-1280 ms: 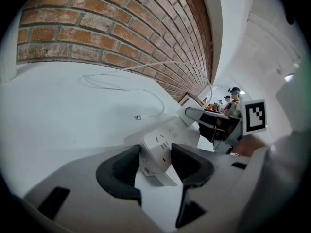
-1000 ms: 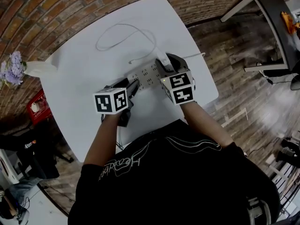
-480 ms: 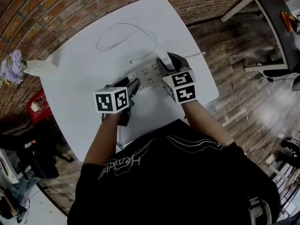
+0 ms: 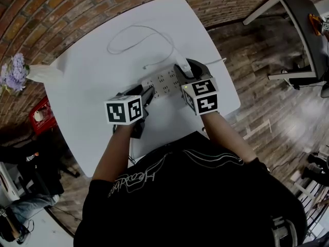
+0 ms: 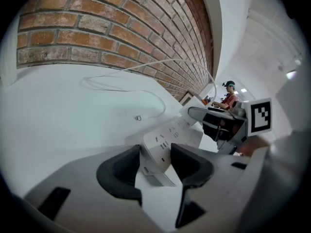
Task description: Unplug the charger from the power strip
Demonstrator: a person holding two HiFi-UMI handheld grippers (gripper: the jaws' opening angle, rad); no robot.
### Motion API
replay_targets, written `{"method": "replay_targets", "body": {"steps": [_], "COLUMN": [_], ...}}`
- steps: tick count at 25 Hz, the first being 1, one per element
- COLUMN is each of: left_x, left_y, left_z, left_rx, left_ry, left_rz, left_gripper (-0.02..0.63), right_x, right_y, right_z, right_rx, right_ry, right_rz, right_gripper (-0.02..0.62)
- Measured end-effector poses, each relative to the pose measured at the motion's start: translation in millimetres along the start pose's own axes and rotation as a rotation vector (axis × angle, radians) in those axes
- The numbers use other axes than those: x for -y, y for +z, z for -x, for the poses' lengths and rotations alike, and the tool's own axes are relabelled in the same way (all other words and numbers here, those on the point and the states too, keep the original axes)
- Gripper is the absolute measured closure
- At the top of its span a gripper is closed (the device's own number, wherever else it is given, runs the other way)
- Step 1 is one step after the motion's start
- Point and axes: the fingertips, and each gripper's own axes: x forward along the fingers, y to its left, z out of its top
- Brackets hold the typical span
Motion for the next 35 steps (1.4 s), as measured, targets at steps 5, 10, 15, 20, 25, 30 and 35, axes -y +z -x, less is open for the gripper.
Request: {"method": "replay_targets", "body": {"steps": [5,10,15,20,25,30,35], "left_x": [0.0,0.1,-1.4,-2.5,4.3,37.0,83.9], "left_y": [-0.5,-0.5,-1.0,-0.2,4.7,22.0,27.2], "left_z": [-0.1,-0.3,0.1,1.9,21.4,62.9,117.4], "left_rx": [0.002,0.002,0.008,0.007,0.056,0.176,0.260], "left_ry": [0.008,0.014,0.014,0.018,0.025,-0.078,-0.193], "left_rz": [-0.001,-0.001,0.026,0.044,-0.017,-0.027,-0.077], "left_gripper": [0.405,0.405,0.405,0.394,0.396,0.428,0.514], "right_x": [3.4,0.1,4.7,-1.4,-12.0,-27.0,-45.9], "right_y": [-1.3,4.2,28.3,28.0,35.4,43.2,49.0], "right_z": [0.2,3.9,11.1,20.1,38.5,67.0,109.4], "right_rx": [0.000,0.019,0.081,0.072,0.093,0.128,0.177], "right_ry": [0.003,-0.004,0.064,0.139,0.219,0.296,0.347], "right_rz": [-0.057,-0.001,-0.143,-0.201,-0.237,-0.289,-0.333], "right_gripper": [0.475,0.476,0.476,0.475,0.474,0.474,0.474]}}
